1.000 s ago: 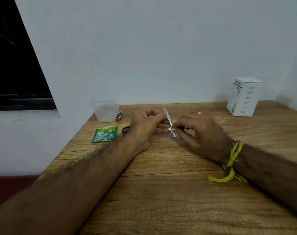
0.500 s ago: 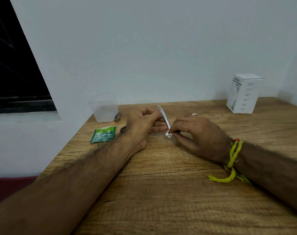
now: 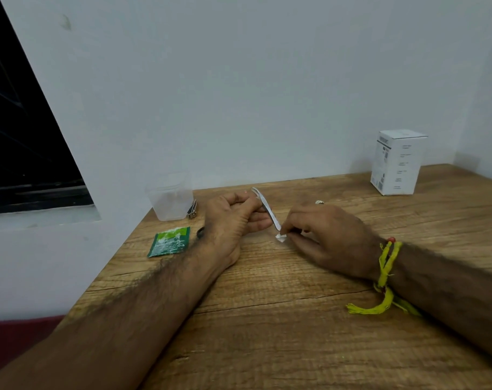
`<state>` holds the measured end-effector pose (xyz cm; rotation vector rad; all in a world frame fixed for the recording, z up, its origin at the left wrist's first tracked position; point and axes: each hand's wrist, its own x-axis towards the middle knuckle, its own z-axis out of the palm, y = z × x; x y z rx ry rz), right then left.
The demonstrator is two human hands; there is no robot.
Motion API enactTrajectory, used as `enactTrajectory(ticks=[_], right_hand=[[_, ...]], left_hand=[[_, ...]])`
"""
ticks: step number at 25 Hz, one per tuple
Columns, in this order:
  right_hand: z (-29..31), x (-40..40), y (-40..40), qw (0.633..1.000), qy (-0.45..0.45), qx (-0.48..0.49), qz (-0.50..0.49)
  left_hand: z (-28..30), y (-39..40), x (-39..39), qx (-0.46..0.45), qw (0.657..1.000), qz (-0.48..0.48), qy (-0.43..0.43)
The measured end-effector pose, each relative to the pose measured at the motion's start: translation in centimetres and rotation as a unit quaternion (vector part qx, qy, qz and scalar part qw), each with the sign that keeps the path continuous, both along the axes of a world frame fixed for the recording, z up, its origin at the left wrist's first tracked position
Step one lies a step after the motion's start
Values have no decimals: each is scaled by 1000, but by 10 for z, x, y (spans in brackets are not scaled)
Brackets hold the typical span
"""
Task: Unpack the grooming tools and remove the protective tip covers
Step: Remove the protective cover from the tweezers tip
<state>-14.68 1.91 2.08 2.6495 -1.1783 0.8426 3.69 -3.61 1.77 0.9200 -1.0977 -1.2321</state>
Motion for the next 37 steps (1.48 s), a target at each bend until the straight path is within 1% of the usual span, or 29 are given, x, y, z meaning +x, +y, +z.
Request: enactTrajectory(ticks=[1,3,4,5,6,8,9,10,11,12,13,14,15,16,17,20,22,25,29,32,37], right_hand=[[-1,0,0,998,-62,4,-10],[0,-2,-2,981,-190,-20,-34],[0,-2,-3,975,-215,-32,-39],[1,-2,-4,976,-210,-37,-33],[1,0,-3,982,-184,-38,-20],[-2,4,-3,995,-101,-25,-3],[-3,3,-4,997,-75,-17,-10],[-3,1,-6,997,-78,-10,-25],[-3,-2,-7,992,-116,0,-45],[-2,-5,-9,979,-189,27,-68],[0,-9,-11,953,-281,72,-84],[3,-11,-12,915,-373,130,-86],[6,-11,-13,871,-447,188,-75],[6,-8,-13,835,-493,234,-60],[6,-5,-13,814,-515,264,-45],[7,0,-11,795,-522,309,-13],[9,-1,-10,770,-537,343,2],[11,-2,-11,720,-573,391,15],[16,-3,-10,678,-581,450,32],[16,-3,-9,674,-571,467,33],[14,-6,-10,691,-560,456,40]], left_hand=[[-1,0,-1,-4,1000,-3,0],[-2,1,-1,-14,1000,-10,-2],[-3,1,0,-18,1000,-14,-2],[-3,1,0,-21,1000,-20,-1],[-3,0,0,-25,999,-30,0],[-3,1,0,-33,998,-47,6],[-4,1,0,-34,998,-50,10],[-4,2,1,-35,998,-51,13],[-3,2,1,-40,998,-55,12],[-3,3,0,-48,997,-63,4],[-4,4,-1,-59,995,-76,-12],[-4,6,-2,-71,992,-94,-32],[-4,7,-3,-82,989,-113,-55],[-4,9,-4,-95,984,-128,-78],[-4,11,-5,-110,979,-138,-100],[-4,15,-6,-152,966,-140,-155],[-4,16,-7,-168,961,-133,-175],[-5,16,-7,-181,958,-131,-180],[-6,14,-9,-170,962,-122,-173],[-6,13,-8,-161,963,-121,-179],[-6,13,-6,-167,958,-127,-195]])
